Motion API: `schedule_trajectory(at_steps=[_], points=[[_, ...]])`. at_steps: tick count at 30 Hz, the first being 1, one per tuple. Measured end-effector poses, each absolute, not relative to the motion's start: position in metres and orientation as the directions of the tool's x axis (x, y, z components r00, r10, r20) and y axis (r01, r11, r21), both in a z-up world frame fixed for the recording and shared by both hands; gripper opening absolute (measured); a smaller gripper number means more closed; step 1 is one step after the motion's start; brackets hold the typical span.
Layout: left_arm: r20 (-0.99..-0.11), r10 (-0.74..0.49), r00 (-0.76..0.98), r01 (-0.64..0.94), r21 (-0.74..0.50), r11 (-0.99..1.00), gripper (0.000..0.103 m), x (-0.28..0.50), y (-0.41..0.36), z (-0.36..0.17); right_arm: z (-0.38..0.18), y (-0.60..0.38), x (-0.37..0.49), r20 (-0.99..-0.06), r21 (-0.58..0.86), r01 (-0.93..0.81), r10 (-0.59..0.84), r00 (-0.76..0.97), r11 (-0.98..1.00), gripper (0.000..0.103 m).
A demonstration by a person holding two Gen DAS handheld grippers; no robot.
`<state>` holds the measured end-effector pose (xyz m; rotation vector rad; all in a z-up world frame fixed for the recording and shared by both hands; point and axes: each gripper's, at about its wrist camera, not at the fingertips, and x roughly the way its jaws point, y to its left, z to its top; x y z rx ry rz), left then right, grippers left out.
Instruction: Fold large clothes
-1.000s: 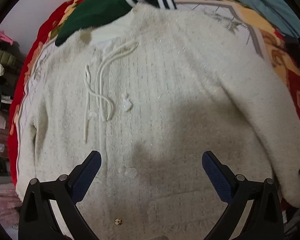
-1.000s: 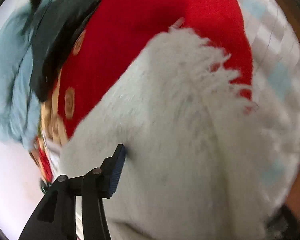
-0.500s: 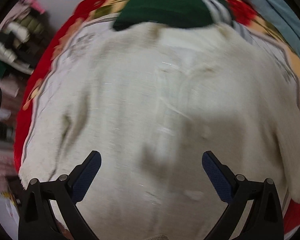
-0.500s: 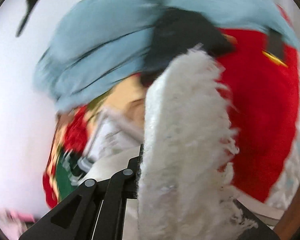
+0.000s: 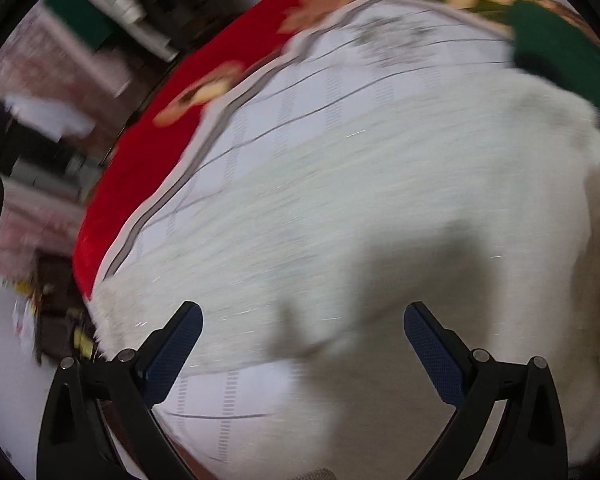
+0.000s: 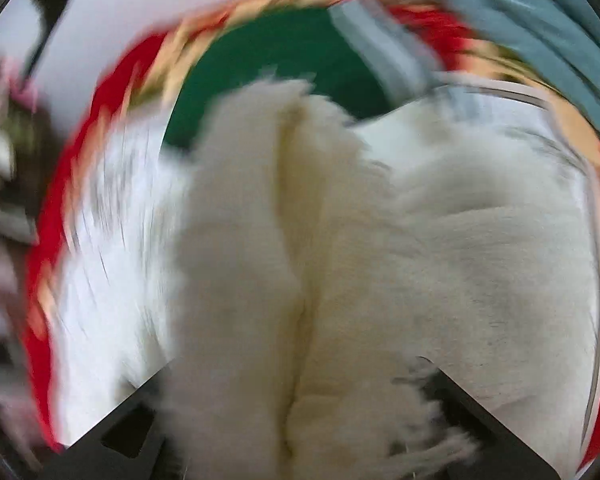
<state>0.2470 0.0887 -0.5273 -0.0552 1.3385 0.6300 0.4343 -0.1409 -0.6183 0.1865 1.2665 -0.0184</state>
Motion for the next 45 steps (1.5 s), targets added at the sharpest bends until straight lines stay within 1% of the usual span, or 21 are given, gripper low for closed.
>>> schedule_trajectory(at_steps=[1,2,3,6,8,10,12,16,19,21,22,24,25,26,32,36,38,40,42,44,45], points=[[-0.917,0.393,0.071,-0.471,0.317,0.823,0.103,0.240,0.102,-0.530,-0.645,-0.111,0.442,-0.970,0.064,0.047,0.051,0.239,0.997,0.011],[-0.920,0.387,0.054,-0.483,0.315,0.817,0.103,0.233,0.109,-0.531,-0.663,-0.102,0.440,-0.977,0.056,0.006,0.054,0.205,0.998,0.022],[-0.925,0.378,0.041,-0.497,0.310,0.811,0.103,0.224,0.119,-0.531,-0.670,-0.091,0.438,-0.980,0.068,-0.017,0.070,0.184,0.998,0.043],[-0.942,0.335,0.021,-0.562,0.266,0.783,0.103,0.189,0.154,-0.524,-0.656,-0.082,0.434,-0.936,0.291,-0.051,0.295,0.190,0.955,0.071],[-0.963,0.271,0.002,-0.631,0.209,0.747,0.103,0.159,0.183,-0.523,-0.625,-0.094,0.424,-0.846,0.488,-0.052,0.486,0.219,0.871,0.071],[-0.986,0.164,-0.009,-0.705,0.123,0.699,0.103,0.136,0.200,-0.533,-0.604,-0.113,0.412,-0.783,0.588,-0.006,0.570,0.249,0.809,0.071],[-0.998,0.069,-0.004,-0.766,0.047,0.641,0.102,0.119,0.217,-0.547,-0.595,-0.118,0.396,-0.779,0.600,0.038,0.572,0.258,0.799,0.071],[-0.983,-0.161,0.086,-0.896,-0.147,0.420,0.102,0.094,0.252,-0.599,-0.618,-0.153,0.370,-0.846,0.528,0.163,0.498,0.190,0.834,0.071],[-0.972,-0.160,0.171,-0.935,-0.211,0.284,0.101,0.092,0.271,-0.614,-0.642,-0.166,0.358,-0.868,0.496,0.225,0.475,0.144,0.839,0.071],[-0.977,-0.083,0.197,-0.949,-0.211,0.233,0.100,0.094,0.285,-0.613,-0.653,-0.166,0.352,-0.883,0.469,0.235,0.452,0.126,0.851,0.071],[-0.978,-0.012,0.208,-0.953,-0.206,0.221,0.096,0.099,0.295,-0.610,-0.657,-0.165,0.349,-0.887,0.461,0.239,0.445,0.121,0.854,0.071],[-0.978,0.103,0.184,-0.961,-0.157,0.227,0.055,0.110,0.311,-0.603,-0.664,-0.161,0.346,-0.890,0.457,0.246,0.442,0.116,0.855,0.071],[-0.971,0.149,0.188,-0.961,-0.151,0.233,0.041,0.116,0.320,-0.599,-0.668,-0.154,0.352,-0.890,0.455,0.252,0.441,0.113,0.854,0.071],[-0.961,0.182,0.210,-0.954,-0.161,0.252,0.016,0.123,0.329,-0.596,-0.671,-0.152,0.352,-0.888,0.459,0.264,0.445,0.114,0.848,0.071],[-0.880,0.285,0.380,-0.891,-0.266,0.367,0.013,0.168,0.379,-0.554,-0.660,-0.129,0.368,-0.900,0.435,0.262,0.414,0.133,0.861,0.071],[-0.843,0.240,0.482,-0.838,-0.363,0.408,0.013,0.179,0.385,-0.553,-0.648,-0.114,0.380,-0.920,0.389,0.216,0.365,0.144,0.896,0.071],[-0.852,0.175,0.493,-0.826,-0.394,0.403,0.020,0.182,0.398,-0.579,-0.650,-0.112,0.384,-0.930,0.366,0.216,0.345,0.131,0.905,0.071],[-0.870,0.094,0.484,-0.826,-0.419,0.376,0.023,0.182,0.394,-0.608,-0.654,-0.109,0.388,-0.936,0.350,0.224,0.330,0.121,0.910,0.071],[-0.856,0.008,0.518,-0.810,-0.487,0.326,0.035,0.178,0.397,-0.623,-0.656,-0.107,0.390,-0.943,0.332,0.232,0.314,0.114,0.914,0.071],[-0.817,0.009,0.576,-0.786,-0.551,0.282,0.044,0.173,0.396,-0.630,-0.659,-0.105,0.391,-0.946,0.324,0.241,0.307,0.106,0.915,0.071],[-0.819,0.015,0.573,-0.788,-0.547,0.282,0.044,0.175,0.398,-0.630,-0.663,-0.104,0.392,-0.945,0.326,0.246,0.311,0.099,0.913,0.071]])
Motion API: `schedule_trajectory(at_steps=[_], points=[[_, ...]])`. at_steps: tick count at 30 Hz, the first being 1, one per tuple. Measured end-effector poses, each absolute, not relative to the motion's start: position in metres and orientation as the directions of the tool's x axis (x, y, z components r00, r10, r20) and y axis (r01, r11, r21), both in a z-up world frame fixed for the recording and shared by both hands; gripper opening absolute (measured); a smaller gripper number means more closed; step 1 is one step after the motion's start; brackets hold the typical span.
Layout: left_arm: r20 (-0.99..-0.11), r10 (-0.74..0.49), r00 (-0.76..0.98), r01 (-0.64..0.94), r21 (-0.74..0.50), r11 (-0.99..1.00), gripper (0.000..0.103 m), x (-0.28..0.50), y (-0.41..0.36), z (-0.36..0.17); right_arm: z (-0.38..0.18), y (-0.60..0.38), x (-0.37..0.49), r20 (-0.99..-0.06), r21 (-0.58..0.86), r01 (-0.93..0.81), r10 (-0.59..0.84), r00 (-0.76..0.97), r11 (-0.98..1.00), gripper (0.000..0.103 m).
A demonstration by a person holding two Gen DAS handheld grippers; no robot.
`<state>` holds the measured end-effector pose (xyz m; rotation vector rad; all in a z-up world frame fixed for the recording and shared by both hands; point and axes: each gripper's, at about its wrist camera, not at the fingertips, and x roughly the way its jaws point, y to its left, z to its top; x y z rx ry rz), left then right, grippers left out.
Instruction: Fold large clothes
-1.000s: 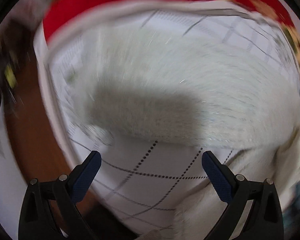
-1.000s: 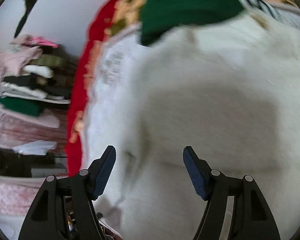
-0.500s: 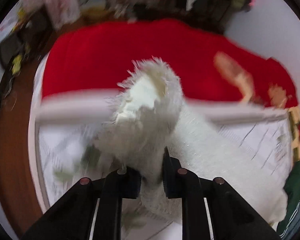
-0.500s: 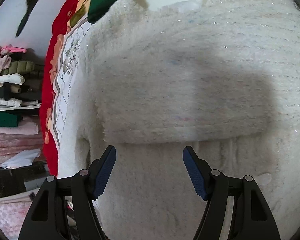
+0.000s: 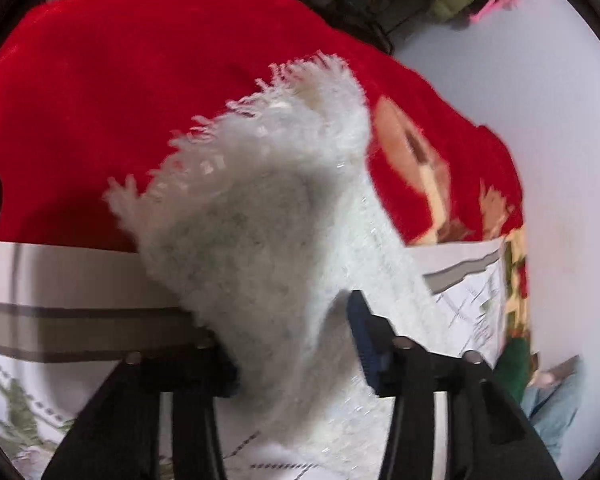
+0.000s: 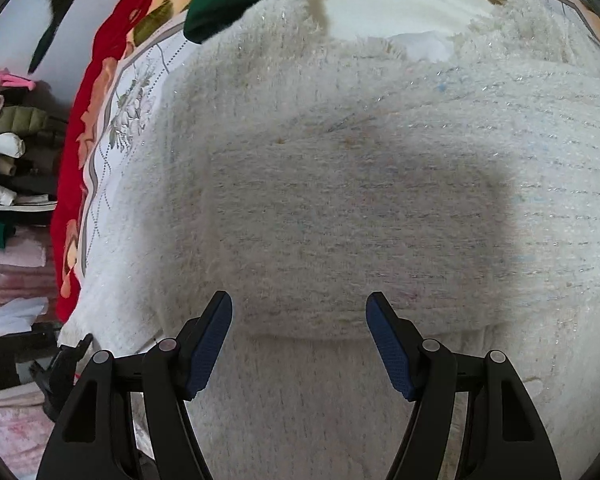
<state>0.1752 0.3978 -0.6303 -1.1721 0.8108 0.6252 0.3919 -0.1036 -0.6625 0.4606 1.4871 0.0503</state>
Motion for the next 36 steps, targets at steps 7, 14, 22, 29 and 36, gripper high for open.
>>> schedule_trajectory(at_steps=[7,14,22,29,36], points=[[-0.856,0.148,0.495,-0.815,-0.399,0.419,0.008,0.209,0.390,-0.600,-0.696,-0.081,0.409,-0.941,0.338,0.269,0.331,0.072,0.902,0.047],[-0.776,0.317,0.545,-0.715,-0.234,0.658,0.006,0.245,0.331,-0.505,-0.689,-0.097,0.416,-0.916,0.396,0.285,0.398,0.055,0.873,0.041],[-0.736,0.165,0.657,-0.390,-0.144,0.910,0.006,0.307,0.166,-0.429,-0.637,-0.204,0.366,-0.958,0.287,0.370,0.261,0.120,0.884,0.074],[-0.800,-0.108,0.591,-0.057,-0.175,0.983,0.006,0.317,-0.043,-0.438,-0.611,-0.338,0.311,-0.965,0.254,0.484,0.188,0.181,0.837,0.074],[-0.878,-0.224,0.423,0.199,-0.151,0.968,0.007,0.323,-0.224,-0.495,-0.609,-0.466,0.258,-0.975,0.212,0.590,0.128,0.182,0.779,0.074]])
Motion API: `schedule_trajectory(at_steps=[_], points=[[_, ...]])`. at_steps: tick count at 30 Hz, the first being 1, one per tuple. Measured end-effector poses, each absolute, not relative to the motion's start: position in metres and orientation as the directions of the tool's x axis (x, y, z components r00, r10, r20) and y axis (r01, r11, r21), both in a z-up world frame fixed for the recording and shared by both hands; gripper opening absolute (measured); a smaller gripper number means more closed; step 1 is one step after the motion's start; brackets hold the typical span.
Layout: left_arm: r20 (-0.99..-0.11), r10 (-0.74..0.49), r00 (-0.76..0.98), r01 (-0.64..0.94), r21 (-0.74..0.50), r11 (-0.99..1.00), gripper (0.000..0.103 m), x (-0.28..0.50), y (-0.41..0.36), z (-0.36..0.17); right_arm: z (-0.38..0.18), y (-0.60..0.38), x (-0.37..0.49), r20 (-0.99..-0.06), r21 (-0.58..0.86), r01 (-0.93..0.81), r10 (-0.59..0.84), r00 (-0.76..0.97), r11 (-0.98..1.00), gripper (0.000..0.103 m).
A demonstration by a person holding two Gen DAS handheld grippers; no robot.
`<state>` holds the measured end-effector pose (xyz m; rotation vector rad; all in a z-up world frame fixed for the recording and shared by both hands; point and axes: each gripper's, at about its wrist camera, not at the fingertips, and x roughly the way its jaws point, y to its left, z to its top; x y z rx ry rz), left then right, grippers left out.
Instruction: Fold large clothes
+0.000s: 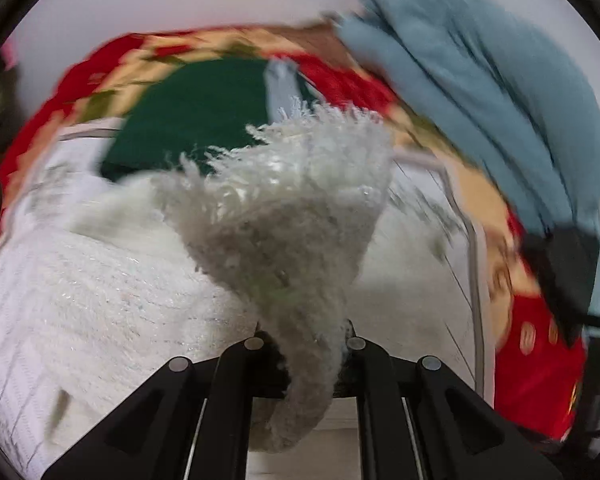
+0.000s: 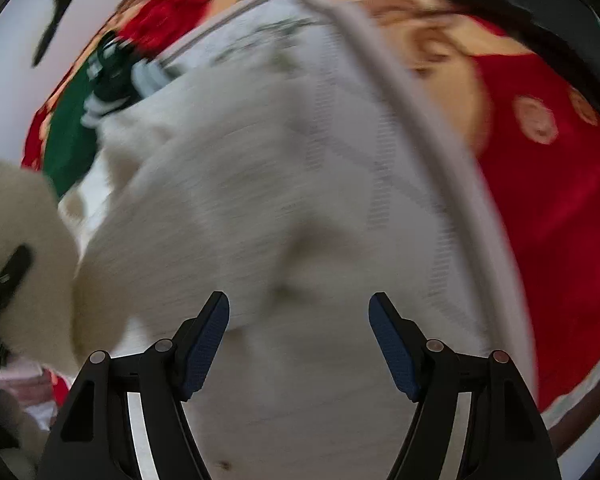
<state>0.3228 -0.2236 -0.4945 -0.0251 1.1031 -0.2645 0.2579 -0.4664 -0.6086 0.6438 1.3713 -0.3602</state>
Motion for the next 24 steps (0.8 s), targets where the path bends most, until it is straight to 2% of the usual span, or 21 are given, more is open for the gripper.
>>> schedule_trajectory(at_steps=[1,4,5,6,7,8,9,13,16,18,20,24], points=[[-0.896,-0.213,0.389,0.235,-0.127,0.964,0.007,0.323,-0.246,-0.509,-0.610,-0.475,0.253,-0.976,0.206,0.595,0.120,0.182,0.777,0.074],[-0.927,-0.181,0.327,0.277,-0.089,0.957,0.018,0.320,-0.267,-0.534,-0.617,-0.504,0.236,-0.981,0.188,0.618,0.111,0.161,0.763,0.074],[-0.934,-0.177,0.309,0.281,-0.088,0.956,0.026,0.321,-0.269,-0.542,-0.620,-0.512,0.230,-0.981,0.188,0.625,0.114,0.156,0.757,0.074],[-0.939,-0.187,0.289,0.286,-0.102,0.953,0.044,0.317,-0.266,-0.544,-0.622,-0.515,0.225,-0.981,0.188,0.633,0.118,0.151,0.751,0.074],[-0.942,-0.206,0.266,0.288,-0.127,0.949,0.055,0.316,-0.260,-0.543,-0.623,-0.519,0.222,-0.981,0.191,0.637,0.123,0.149,0.746,0.074],[-0.942,-0.214,0.259,0.279,-0.139,0.950,0.080,0.317,-0.254,-0.540,-0.623,-0.516,0.220,-0.980,0.197,0.640,0.131,0.150,0.743,0.074],[-0.941,-0.215,0.261,0.269,-0.143,0.953,0.086,0.315,-0.246,-0.536,-0.623,-0.516,0.218,-0.978,0.208,0.638,0.144,0.151,0.741,0.074],[-0.947,-0.170,0.274,0.179,-0.124,0.976,0.087,0.291,-0.184,-0.513,-0.621,-0.493,0.213,-0.957,0.284,0.600,0.263,0.126,0.748,0.074],[-0.961,-0.022,0.276,0.085,0.002,0.996,0.087,0.257,-0.125,-0.507,-0.623,-0.450,0.217,-0.925,0.356,0.538,0.372,0.083,0.764,0.074],[-0.965,0.121,0.234,0.045,0.135,0.990,0.087,0.227,-0.087,-0.524,-0.629,-0.408,0.221,-0.900,0.394,0.472,0.436,0.024,0.788,0.074],[-0.966,0.204,0.159,0.024,0.210,0.977,0.087,0.205,-0.065,-0.549,-0.637,-0.369,0.225,-0.877,0.430,0.417,0.480,-0.016,0.801,0.074],[-0.970,0.238,0.044,-0.046,0.236,0.971,0.087,0.167,-0.030,-0.594,-0.666,-0.294,0.234,-0.886,0.405,0.307,0.452,-0.102,0.861,0.073]])
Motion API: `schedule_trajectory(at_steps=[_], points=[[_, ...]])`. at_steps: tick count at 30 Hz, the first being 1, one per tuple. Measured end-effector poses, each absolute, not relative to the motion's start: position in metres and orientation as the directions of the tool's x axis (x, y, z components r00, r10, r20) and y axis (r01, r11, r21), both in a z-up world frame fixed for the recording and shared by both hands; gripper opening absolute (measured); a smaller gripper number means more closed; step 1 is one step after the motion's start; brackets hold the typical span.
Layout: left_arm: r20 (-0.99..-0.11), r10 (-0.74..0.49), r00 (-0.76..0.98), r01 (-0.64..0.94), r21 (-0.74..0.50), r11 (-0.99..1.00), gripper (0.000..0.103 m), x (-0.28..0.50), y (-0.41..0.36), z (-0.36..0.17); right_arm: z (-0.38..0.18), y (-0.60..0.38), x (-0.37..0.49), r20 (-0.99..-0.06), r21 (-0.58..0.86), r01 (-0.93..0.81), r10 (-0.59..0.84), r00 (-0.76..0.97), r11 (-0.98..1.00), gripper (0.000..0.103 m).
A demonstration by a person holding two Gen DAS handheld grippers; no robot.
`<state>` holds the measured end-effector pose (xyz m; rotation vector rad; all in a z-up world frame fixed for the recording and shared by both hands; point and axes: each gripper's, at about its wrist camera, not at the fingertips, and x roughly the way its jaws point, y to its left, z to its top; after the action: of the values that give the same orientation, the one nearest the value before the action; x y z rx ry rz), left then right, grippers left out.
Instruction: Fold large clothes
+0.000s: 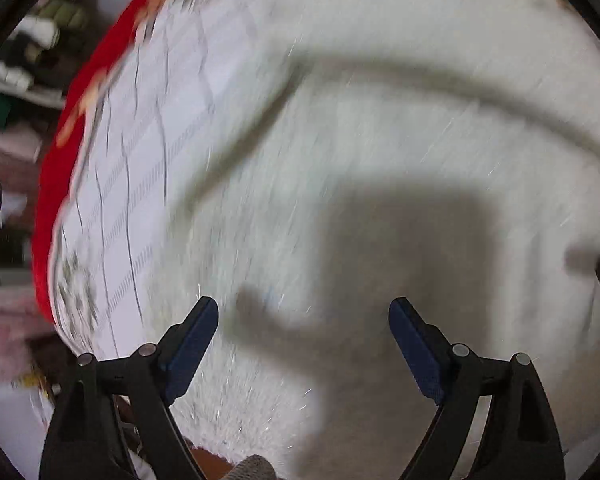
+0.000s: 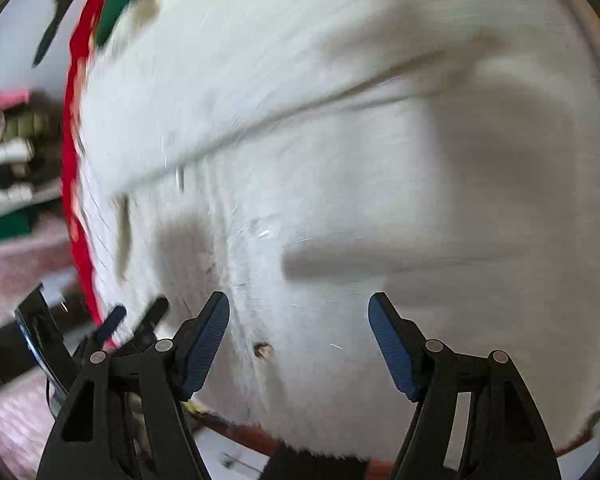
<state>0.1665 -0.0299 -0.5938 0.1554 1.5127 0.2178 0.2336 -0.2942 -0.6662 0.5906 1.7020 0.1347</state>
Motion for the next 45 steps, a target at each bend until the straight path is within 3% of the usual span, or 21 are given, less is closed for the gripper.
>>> schedule_trajectory(at_steps=[3,4,5,6,7,9,13,15,16,22,26,28,29,34,37,40,42,44,45], points=[[-0.977,0.201,0.072,-0.085,0.195,0.977,0.089,0.161,-0.025,-0.597,-0.688,-0.263,0.243,-0.949,0.256,0.260,0.293,-0.115,0.931,0.058],[-0.978,0.195,0.078,-0.091,0.188,0.978,0.089,0.161,-0.024,-0.597,-0.688,-0.258,0.245,-0.957,0.234,0.262,0.269,-0.105,0.936,0.057],[-0.979,0.185,0.086,-0.102,0.176,0.979,0.089,0.161,-0.024,-0.597,-0.687,-0.251,0.249,-0.958,0.238,0.255,0.269,-0.094,0.937,0.025],[-0.980,0.177,0.086,-0.113,0.167,0.979,0.089,0.161,-0.022,-0.597,-0.688,-0.243,0.253,-0.936,0.303,0.253,0.337,-0.099,0.919,0.008],[-0.982,0.169,0.083,-0.124,0.158,0.980,0.089,0.160,-0.020,-0.596,-0.696,-0.233,0.257,-0.907,0.336,0.281,0.389,-0.160,0.899,0.008],[-0.986,0.145,0.083,-0.143,0.132,0.981,0.089,0.160,-0.014,-0.589,-0.695,-0.227,0.263,-0.913,0.299,0.256,0.354,-0.205,0.919,0.008],[-0.982,0.127,0.143,-0.122,0.110,0.986,0.090,0.169,-0.021,-0.561,-0.663,-0.259,0.266,-0.921,0.287,0.248,0.338,-0.195,0.925,0.013],[-0.973,0.124,0.194,-0.093,0.107,0.990,0.090,0.178,-0.041,-0.545,-0.633,-0.295,0.265,-0.947,0.242,0.246,0.284,-0.152,0.939,0.053],[-0.969,0.121,0.216,-0.078,0.106,0.991,0.091,0.183,-0.052,-0.540,-0.620,-0.315,0.266,-0.960,0.214,0.253,0.251,-0.123,0.944,0.061],[-0.957,0.157,0.245,-0.054,0.148,0.988,0.091,0.219,-0.104,-0.554,-0.589,-0.406,0.289,-1.000,0.001,0.220,0.003,-0.013,0.976,0.064],[-0.947,0.255,0.195,-0.054,0.249,0.967,0.091,0.240,-0.122,-0.591,-0.625,-0.429,0.319,-0.999,-0.009,0.217,-0.002,-0.033,0.976,0.060],[-0.933,0.312,0.181,-0.069,0.304,0.950,0.094,0.240,-0.124,-0.607,-0.651,-0.447,0.333,-0.997,0.035,0.207,0.049,-0.061,0.978,0.014],[-0.927,0.325,0.187,-0.086,0.314,0.946,0.098,0.239,-0.124,-0.607,-0.658,-0.454,0.335,-0.995,0.056,0.215,0.071,-0.063,0.975,0.007],[-0.912,0.366,0.186,-0.172,0.336,0.926,0.101,0.230,-0.123,-0.605,-0.679,-0.496,0.325,-0.985,0.150,0.301,0.170,-0.042,0.942,0.007],[-0.885,0.438,0.159,-0.200,0.405,0.892,0.101,0.229,-0.134,-0.598,-0.677,-0.499,0.332,-0.977,0.189,0.229,0.207,-0.057,0.955,0.010],[-0.847,0.507,0.157,-0.238,0.466,0.852,0.101,0.220,-0.153,-0.575,-0.661,-0.509,0.336,-0.965,0.243,0.168,0.256,-0.055,0.955,0.035],[-0.821,0.547,0.163,-0.246,0.503,0.828,0.101,0.212,-0.166,-0.558,-0.644,-0.529,0.337,-0.968,0.248,0.100,0.251,-0.020,0.964,0.061],[-0.782,0.598,0.173,-0.239,0.556,0.796,0.101,0.198,-0.192,-0.538,-0.625,-0.547,0.330,-0.974,0.229,0.032,0.229,0.005,0.973,0.076],[-0.767,0.616,0.180,-0.229,0.576,0.785,0.101,0.192,-0.204,-0.530,-0.619,-0.557,0.325,-0.975,0.223,0.018,0.223,0.008,0.975,0.078]])
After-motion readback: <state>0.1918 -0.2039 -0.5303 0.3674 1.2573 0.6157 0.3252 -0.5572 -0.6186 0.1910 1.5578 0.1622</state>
